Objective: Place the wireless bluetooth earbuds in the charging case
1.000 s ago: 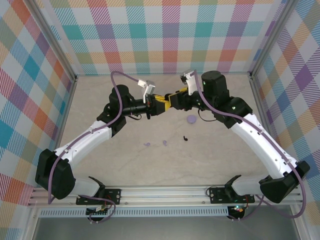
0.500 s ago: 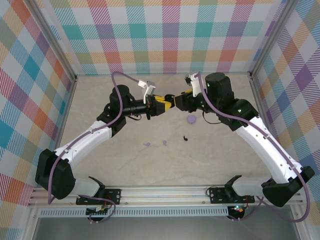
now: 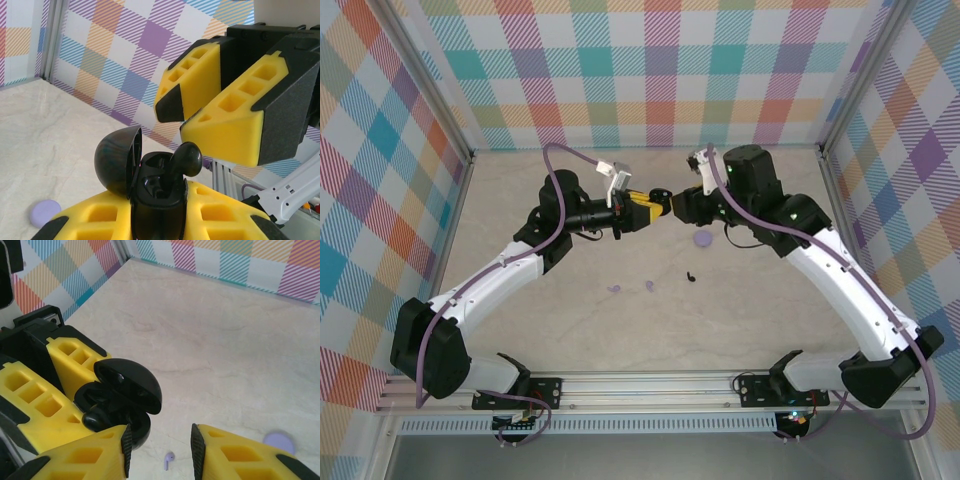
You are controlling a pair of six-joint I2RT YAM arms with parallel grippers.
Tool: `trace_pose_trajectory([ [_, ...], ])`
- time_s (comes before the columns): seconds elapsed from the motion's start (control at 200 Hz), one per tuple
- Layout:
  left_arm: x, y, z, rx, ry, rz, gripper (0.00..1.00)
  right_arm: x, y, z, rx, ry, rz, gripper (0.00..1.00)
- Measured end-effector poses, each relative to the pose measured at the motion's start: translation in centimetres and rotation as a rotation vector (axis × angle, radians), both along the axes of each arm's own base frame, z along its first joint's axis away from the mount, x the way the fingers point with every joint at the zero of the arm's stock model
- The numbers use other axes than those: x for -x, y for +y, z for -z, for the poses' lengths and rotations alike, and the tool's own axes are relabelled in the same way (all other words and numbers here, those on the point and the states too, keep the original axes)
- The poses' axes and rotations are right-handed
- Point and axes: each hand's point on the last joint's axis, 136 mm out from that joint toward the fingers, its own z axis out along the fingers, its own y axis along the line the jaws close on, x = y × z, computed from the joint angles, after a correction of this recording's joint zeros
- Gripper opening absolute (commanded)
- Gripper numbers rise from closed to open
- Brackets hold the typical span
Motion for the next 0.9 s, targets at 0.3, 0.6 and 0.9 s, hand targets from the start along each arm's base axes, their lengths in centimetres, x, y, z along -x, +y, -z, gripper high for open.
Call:
trace_pose_trajectory([
  [0.3, 0.1, 0.0, 0.0, 0.001, 0.0, 0.004, 0.09, 0.4, 1.2, 0.1, -0.024, 0.033, -0.06, 0.38],
  [0.6, 0.3, -0.1, -0.1, 0.002, -0.001, 0.016, 0.09, 1.1, 2.0, -0.1, -0.055, 0.052, -0.116, 0.38],
  [0.9, 0.5, -0.1, -0.3, 0.005, -0.004, 0.03, 0.09, 0.6, 2.6, -0.4, -0.059, 0.056, -0.125, 0.39],
])
